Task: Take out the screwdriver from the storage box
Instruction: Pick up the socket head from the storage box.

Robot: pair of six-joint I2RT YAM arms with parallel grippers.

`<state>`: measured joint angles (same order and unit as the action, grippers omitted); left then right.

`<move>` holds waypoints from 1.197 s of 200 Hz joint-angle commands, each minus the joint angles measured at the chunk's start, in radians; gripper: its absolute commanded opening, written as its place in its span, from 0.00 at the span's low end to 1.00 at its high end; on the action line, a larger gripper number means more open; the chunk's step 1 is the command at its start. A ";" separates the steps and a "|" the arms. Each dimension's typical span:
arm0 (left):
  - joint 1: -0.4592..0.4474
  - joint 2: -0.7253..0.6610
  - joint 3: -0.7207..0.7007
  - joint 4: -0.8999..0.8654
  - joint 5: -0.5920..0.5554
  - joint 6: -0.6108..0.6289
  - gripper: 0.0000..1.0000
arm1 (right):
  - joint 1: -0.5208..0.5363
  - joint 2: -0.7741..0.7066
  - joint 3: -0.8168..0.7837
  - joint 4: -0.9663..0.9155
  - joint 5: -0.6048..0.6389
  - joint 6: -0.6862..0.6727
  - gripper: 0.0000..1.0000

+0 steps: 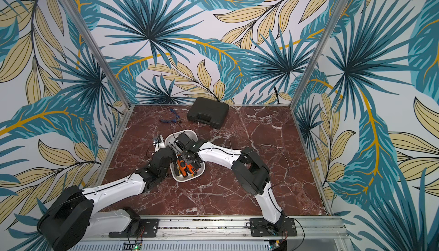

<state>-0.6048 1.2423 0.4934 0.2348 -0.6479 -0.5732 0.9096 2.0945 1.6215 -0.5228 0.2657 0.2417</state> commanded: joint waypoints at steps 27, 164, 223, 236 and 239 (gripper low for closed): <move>-0.010 -0.055 0.002 0.077 0.005 -0.004 0.00 | -0.018 -0.106 -0.062 0.013 0.017 -0.003 0.00; -0.010 -0.047 -0.003 0.081 0.004 -0.008 0.00 | -0.055 -0.383 -0.199 0.017 -0.098 0.027 0.00; -0.010 -0.046 -0.006 0.080 0.004 -0.012 0.00 | -0.340 -0.509 -0.301 -0.116 -0.191 0.042 0.00; -0.010 -0.044 -0.007 0.081 0.005 -0.014 0.00 | -0.409 -0.507 -0.311 -0.147 -0.204 0.019 0.00; -0.010 -0.043 -0.007 0.082 0.004 -0.014 0.00 | -0.424 -0.504 -0.310 -0.155 -0.207 0.015 0.00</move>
<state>-0.6128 1.2224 0.4931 0.2420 -0.6353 -0.5732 0.5770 1.5929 1.3518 -0.5652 0.1047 0.2691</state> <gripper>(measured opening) 0.096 0.065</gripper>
